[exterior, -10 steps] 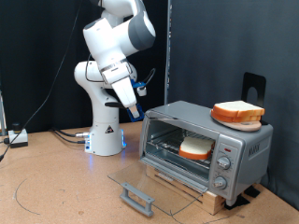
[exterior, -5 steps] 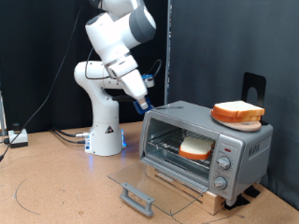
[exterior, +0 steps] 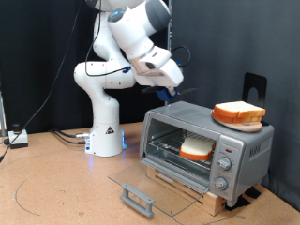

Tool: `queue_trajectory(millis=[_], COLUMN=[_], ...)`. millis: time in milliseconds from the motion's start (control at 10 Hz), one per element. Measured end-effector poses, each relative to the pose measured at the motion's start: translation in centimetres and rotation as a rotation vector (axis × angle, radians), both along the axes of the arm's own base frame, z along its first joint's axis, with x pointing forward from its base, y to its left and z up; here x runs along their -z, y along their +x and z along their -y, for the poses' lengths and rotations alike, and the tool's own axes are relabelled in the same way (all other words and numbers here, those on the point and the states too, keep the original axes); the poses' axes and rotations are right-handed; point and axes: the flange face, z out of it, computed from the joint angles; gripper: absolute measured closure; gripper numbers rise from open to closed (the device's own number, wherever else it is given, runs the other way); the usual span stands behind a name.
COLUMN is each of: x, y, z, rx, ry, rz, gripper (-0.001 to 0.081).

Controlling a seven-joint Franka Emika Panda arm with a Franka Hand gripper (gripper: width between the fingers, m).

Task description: Make a piece of toast with the oven

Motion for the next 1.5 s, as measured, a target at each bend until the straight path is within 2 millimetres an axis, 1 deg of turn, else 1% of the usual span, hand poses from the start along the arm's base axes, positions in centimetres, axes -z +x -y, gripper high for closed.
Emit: queue_trajectory(millis=[300, 500, 600, 700, 800, 1100, 1200, 1300, 1400, 1500], x=[0.4, 1.5, 2.4, 3.2, 3.8, 4.6, 4.6, 4.4, 4.2, 3.8], y=[-0.9, -1.8, -2.4, -2.9, -3.3, -3.7, -3.7, -3.6, -3.6, -3.5], z=[-4.8, -7.7, -8.5, -8.8, -8.7, -7.4, -7.1, -7.0, -6.9, -6.8], rx=[-0.030, -0.053, -0.068, -0.075, -0.069, -0.030, -0.030, -0.032, -0.035, -0.036], ry=[-0.028, -0.095, -0.126, -0.147, -0.162, -0.182, -0.168, -0.148, -0.129, -0.107], rz=[-0.051, -0.095, -0.113, -0.124, -0.121, -0.066, -0.051, -0.038, -0.027, -0.010], gripper=[0.0410, 0.0410, 0.0410, 0.0410, 0.0410, 0.0410, 0.0326, 0.0326, 0.0142, 0.0142])
